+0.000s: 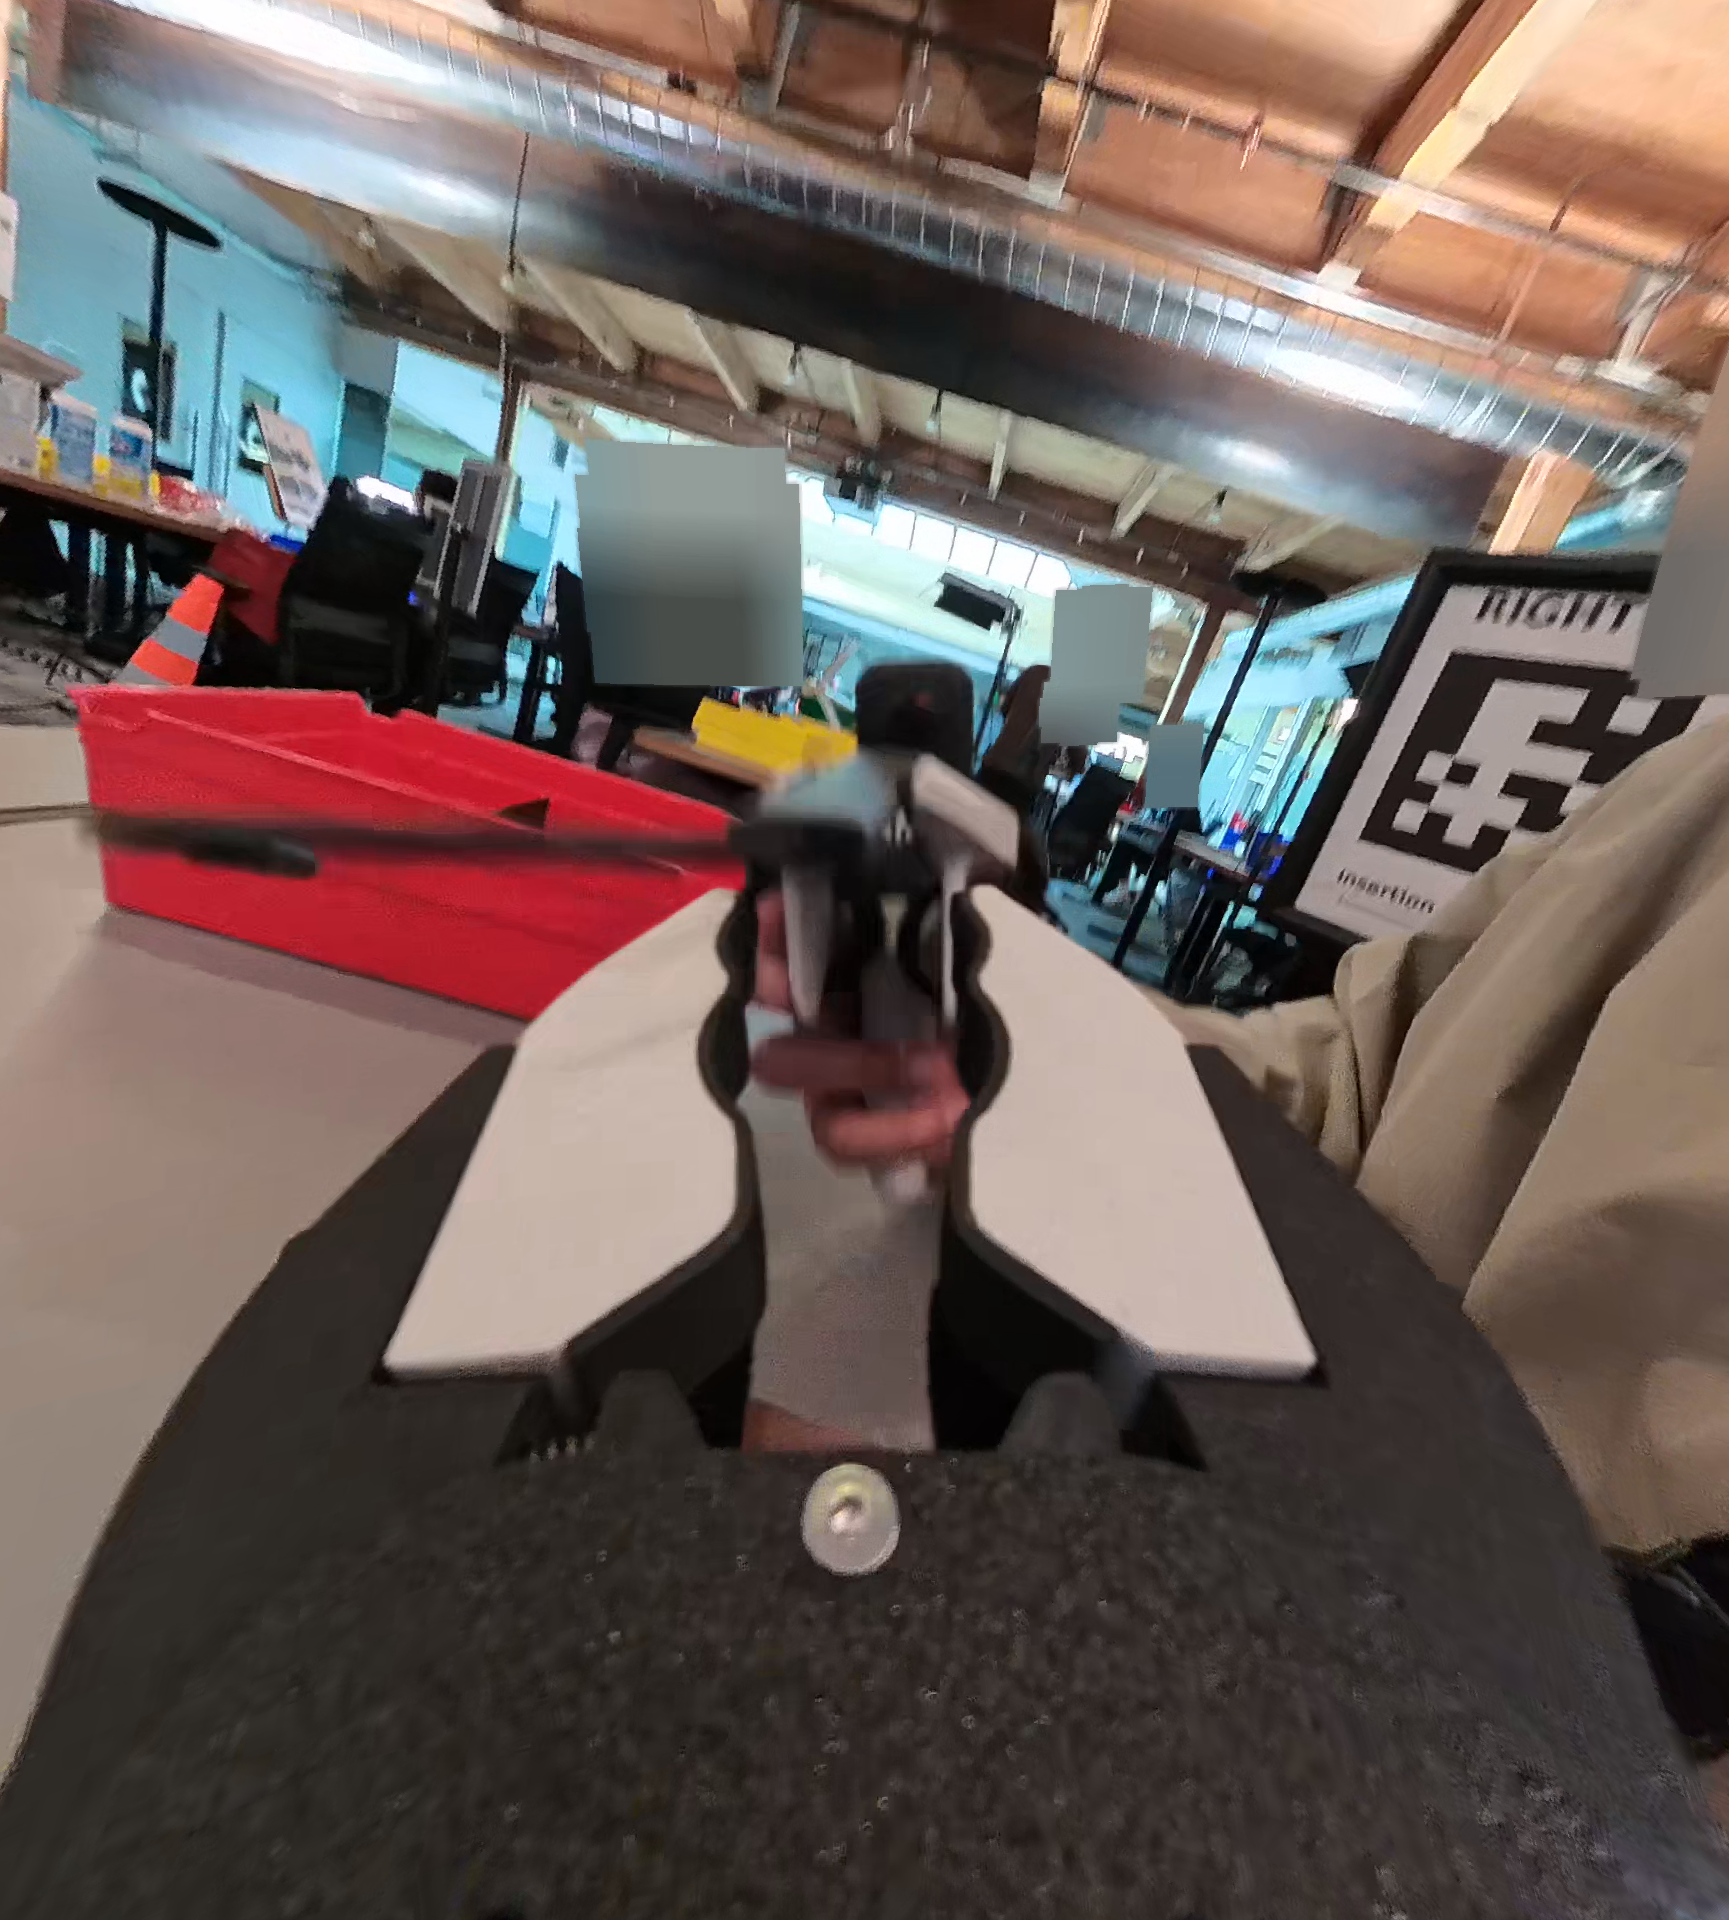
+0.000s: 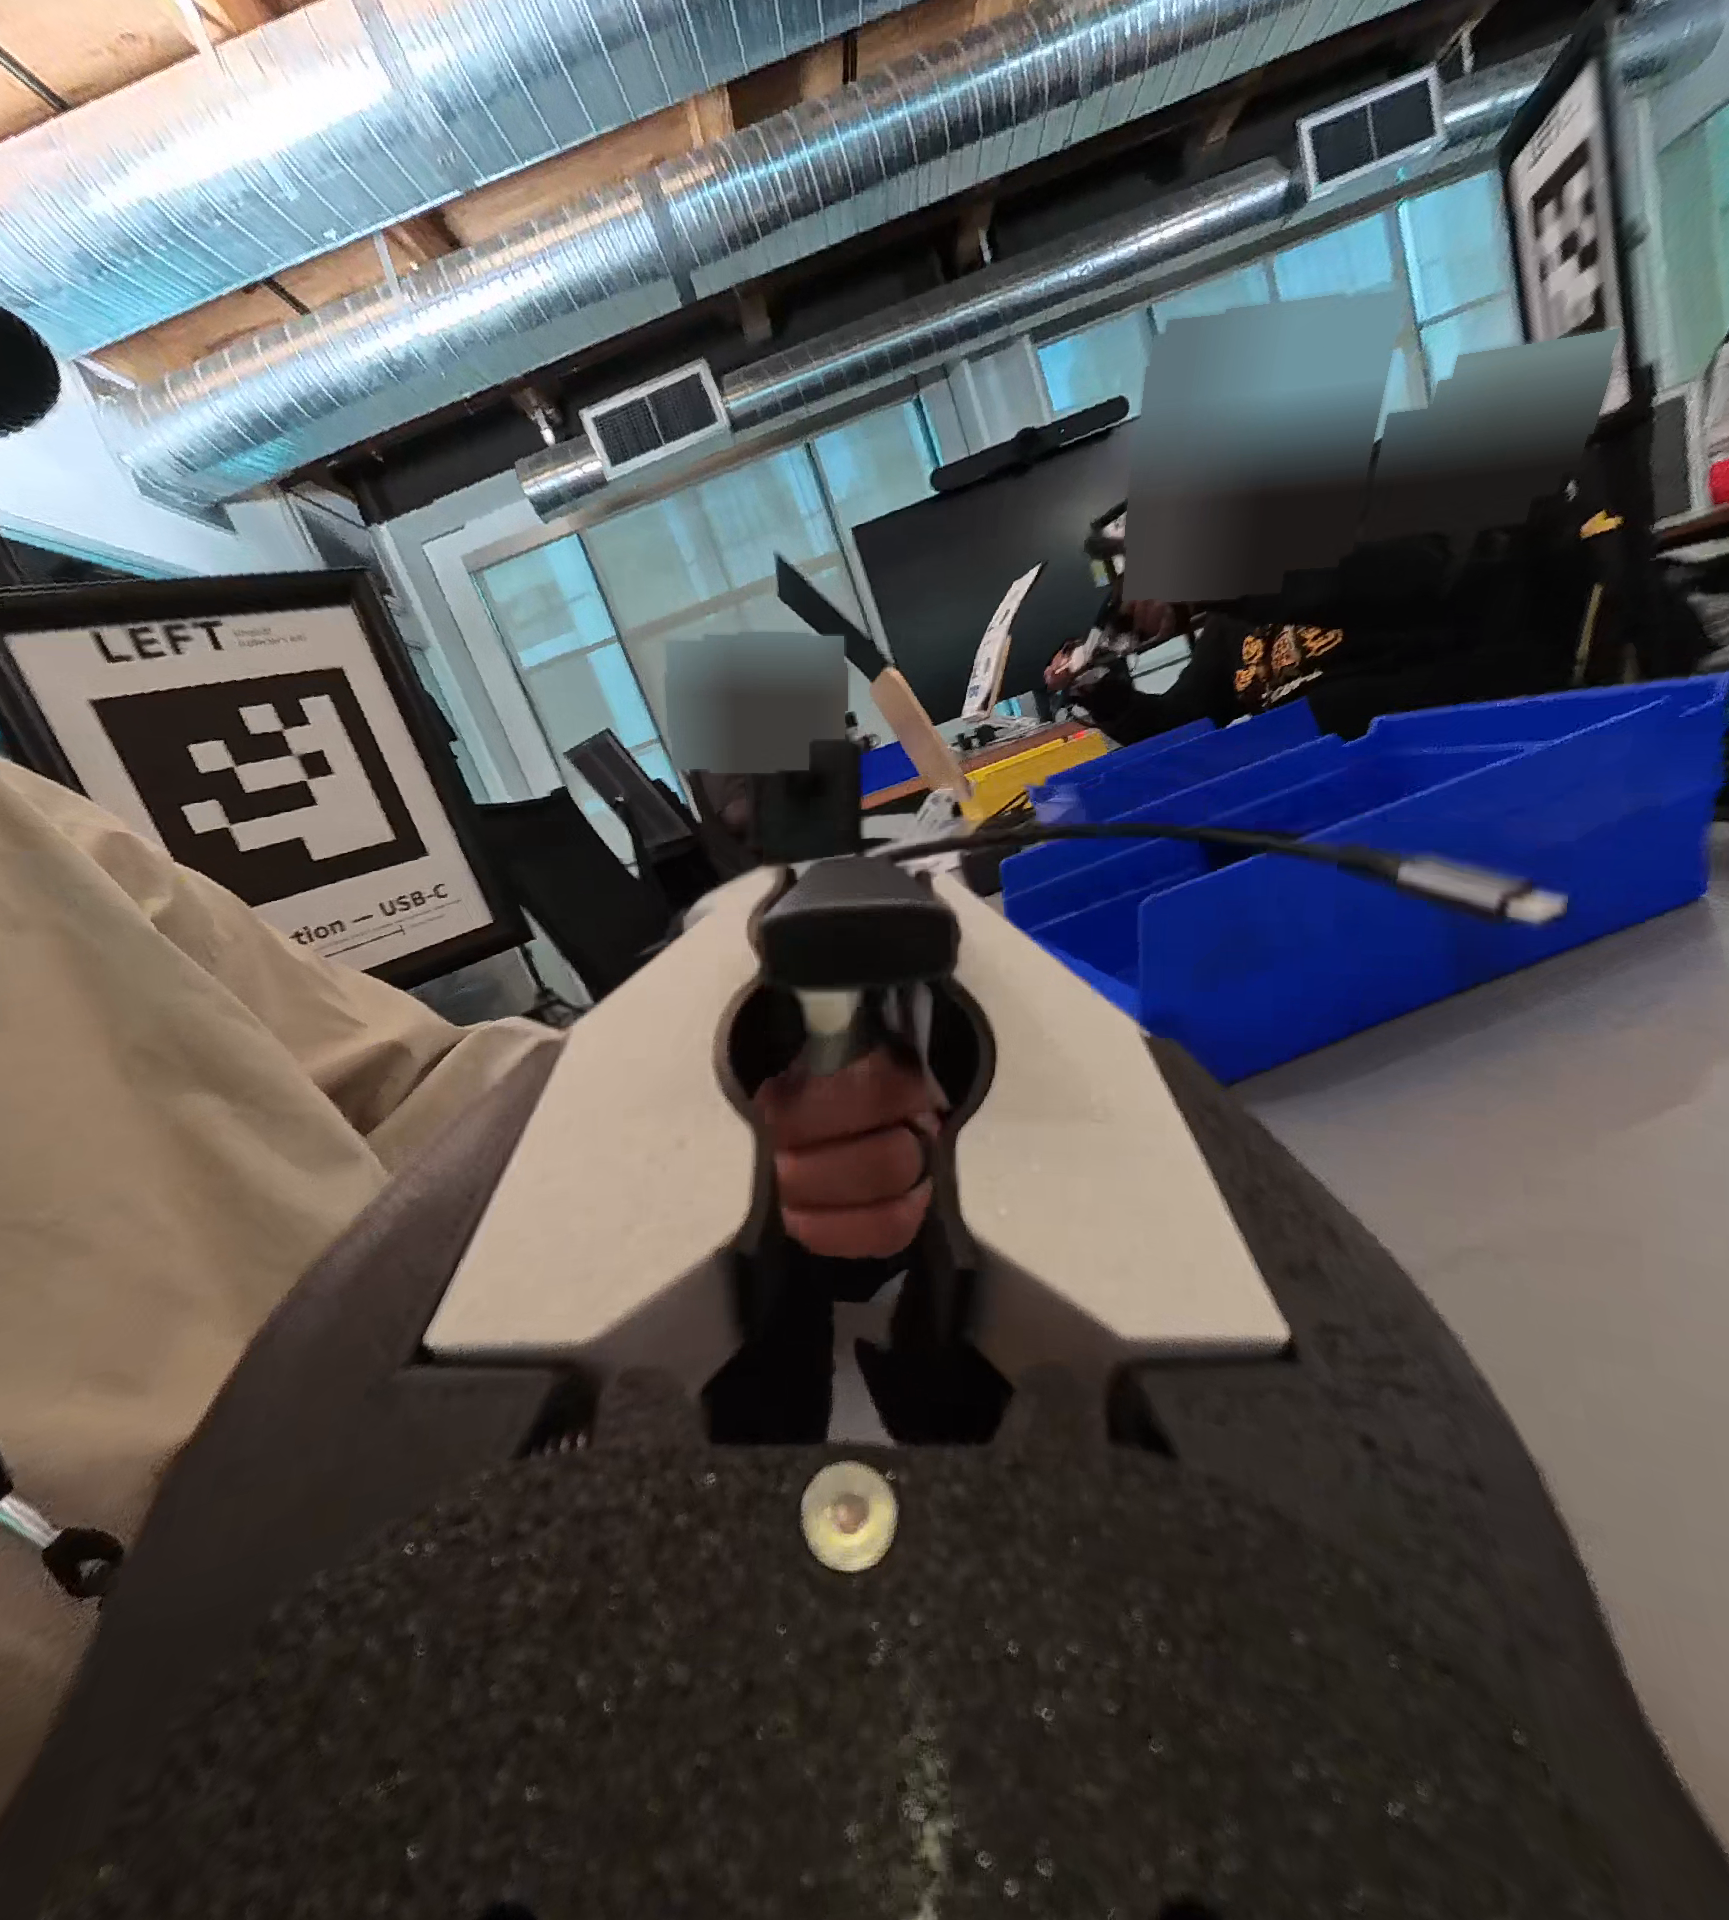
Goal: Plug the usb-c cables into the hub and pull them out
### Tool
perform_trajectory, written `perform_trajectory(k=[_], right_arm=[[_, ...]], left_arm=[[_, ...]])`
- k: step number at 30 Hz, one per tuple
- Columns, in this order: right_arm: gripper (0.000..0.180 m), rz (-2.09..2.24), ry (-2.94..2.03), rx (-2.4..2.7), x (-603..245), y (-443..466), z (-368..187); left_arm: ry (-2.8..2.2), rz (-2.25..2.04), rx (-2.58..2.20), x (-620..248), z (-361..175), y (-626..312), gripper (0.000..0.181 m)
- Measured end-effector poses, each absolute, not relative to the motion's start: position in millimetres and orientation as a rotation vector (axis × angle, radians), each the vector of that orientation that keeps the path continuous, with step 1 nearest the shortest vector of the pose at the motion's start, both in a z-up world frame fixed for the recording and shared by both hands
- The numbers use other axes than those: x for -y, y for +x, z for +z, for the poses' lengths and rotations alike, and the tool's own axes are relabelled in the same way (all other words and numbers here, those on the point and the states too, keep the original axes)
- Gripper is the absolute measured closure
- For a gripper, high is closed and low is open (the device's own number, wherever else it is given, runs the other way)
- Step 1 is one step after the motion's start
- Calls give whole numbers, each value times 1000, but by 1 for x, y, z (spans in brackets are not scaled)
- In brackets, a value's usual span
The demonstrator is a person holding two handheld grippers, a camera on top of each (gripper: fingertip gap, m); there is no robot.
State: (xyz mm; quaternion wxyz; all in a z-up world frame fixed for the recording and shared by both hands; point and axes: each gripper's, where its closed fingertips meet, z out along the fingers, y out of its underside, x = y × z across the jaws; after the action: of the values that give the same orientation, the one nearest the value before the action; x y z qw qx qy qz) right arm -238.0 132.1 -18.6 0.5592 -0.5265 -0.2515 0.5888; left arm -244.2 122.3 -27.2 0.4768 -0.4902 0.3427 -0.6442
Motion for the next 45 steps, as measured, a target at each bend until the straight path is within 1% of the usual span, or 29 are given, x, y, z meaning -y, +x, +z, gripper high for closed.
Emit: perform_trajectory(k=[3,5,8,9,12,17,21,25,29,32,38,40,45], right_arm=[[157,1253,-1249,604,-147,-201,7],[157,1162,-1299,592,-161,-162,36],[157,922,-1498,544,-188,-88,75],[157,793,-1605,565,-198,-63,77],[157,387,-1988,534,-236,19,64],[157,175,-2552,483,-301,95,10],[157,104,-2856,539,-345,107,-48],[157,4,-3149,765,-355,97,-110],[157,22,-3150,998,-366,72,-152],[157,71,-3080,1070,-372,61,-169],[157,165,-3030,1021,-376,53,-197],[157,187,-3004,986,-379,52,-198],[157,246,-2938,883,-380,51,-198]], left_arm=[[-1298,-1516,-979,-111,-47,-235,145],[-1332,-1434,-1078,-102,-61,-229,147],[-1310,-1399,-1153,-89,-66,-224,151],[-1306,-1397,-1162,-88,-67,-223,153],[-1314,-1391,-1183,-88,-70,-221,155],[-1336,-1386,-1176,-96,-72,-220,156],[-1320,-1375,-1165,-97,-69,-220,158],[-1321,-1358,-1182,-94,-71,-222,158],[-1318,-1348,-1181,-94,-71,-226,158],[-1302,-1339,-1197,-91,-71,-231,159],[-1294,-1317,-1187,-92,-68,-232,159],[-1313,-1283,-1181,-97,-70,-231,159],[-1335,-1171,-1181,-112,-79,-230,152]])
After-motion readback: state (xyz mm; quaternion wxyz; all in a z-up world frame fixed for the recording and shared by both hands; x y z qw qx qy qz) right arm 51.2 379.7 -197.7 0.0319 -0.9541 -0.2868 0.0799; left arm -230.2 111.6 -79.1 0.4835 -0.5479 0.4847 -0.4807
